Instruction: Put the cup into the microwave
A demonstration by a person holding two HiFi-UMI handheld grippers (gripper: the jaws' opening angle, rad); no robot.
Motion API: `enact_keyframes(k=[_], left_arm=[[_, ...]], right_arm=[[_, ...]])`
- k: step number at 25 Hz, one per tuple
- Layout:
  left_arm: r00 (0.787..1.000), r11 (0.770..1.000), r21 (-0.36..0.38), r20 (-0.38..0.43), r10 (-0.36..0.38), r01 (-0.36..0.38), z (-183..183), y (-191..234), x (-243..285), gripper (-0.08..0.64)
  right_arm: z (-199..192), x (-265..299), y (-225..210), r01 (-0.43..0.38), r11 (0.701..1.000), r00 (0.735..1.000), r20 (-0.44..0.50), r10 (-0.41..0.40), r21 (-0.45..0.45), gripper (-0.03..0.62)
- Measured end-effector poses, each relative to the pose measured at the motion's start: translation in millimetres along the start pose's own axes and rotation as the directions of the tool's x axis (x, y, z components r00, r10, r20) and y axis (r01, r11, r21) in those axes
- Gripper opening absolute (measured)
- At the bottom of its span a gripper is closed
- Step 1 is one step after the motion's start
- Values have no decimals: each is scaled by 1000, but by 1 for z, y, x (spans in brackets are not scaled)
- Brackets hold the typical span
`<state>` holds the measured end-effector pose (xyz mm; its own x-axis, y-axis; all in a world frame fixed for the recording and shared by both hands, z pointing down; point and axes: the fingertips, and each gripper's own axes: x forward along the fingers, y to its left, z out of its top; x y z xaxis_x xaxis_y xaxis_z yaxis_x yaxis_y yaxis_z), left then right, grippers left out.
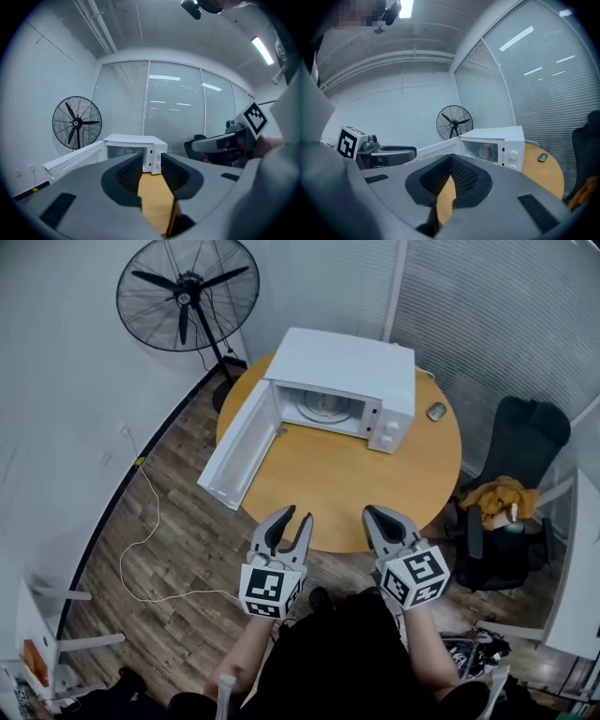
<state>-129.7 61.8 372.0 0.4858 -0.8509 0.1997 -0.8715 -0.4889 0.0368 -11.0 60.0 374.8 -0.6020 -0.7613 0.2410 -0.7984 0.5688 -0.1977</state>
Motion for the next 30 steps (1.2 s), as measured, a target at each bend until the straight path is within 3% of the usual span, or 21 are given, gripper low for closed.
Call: enact_keyframes(k=[30], left_arm=[[1000, 1000, -23, 19, 6, -6, 5, -22, -28, -3]], right_arm=[[-15, -28, 34, -71, 997, 997, 4, 71, -36, 8]])
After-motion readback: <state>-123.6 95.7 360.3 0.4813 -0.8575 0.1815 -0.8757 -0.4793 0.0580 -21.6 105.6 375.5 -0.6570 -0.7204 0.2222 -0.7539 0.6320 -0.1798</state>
